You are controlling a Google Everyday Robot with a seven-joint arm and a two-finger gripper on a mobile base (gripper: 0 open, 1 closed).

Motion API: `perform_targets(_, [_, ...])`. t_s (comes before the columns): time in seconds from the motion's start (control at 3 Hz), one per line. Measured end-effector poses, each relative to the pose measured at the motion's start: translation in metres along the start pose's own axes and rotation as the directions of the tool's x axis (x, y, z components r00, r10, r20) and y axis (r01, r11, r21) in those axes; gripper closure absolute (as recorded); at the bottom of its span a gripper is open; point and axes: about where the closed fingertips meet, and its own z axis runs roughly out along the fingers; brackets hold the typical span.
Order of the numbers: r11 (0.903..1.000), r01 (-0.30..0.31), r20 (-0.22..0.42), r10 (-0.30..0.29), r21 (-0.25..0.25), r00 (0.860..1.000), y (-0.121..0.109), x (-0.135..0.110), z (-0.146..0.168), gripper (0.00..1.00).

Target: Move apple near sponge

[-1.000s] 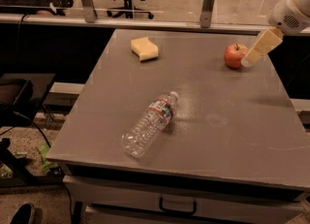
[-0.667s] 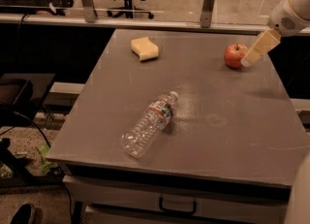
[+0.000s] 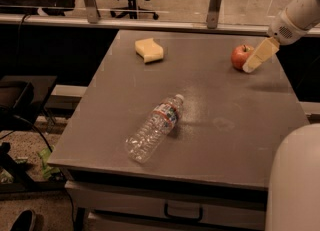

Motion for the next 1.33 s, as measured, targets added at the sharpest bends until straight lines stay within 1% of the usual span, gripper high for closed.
perform_targets(0.67, [0.9989,-0.014,0.0,0.014,-0.044,1.0,-0.002,-0.005,0.031,0.0])
perform_targets(1.0, [0.998,-0.017,0.005,0.017,-0.061,1.0,0.0,-0.008,0.04,0.15])
perform_targets(1.33, [0.9975,-0.014,0.008,0.014,-0.069,1.0,0.002,-0.015,0.042,0.38])
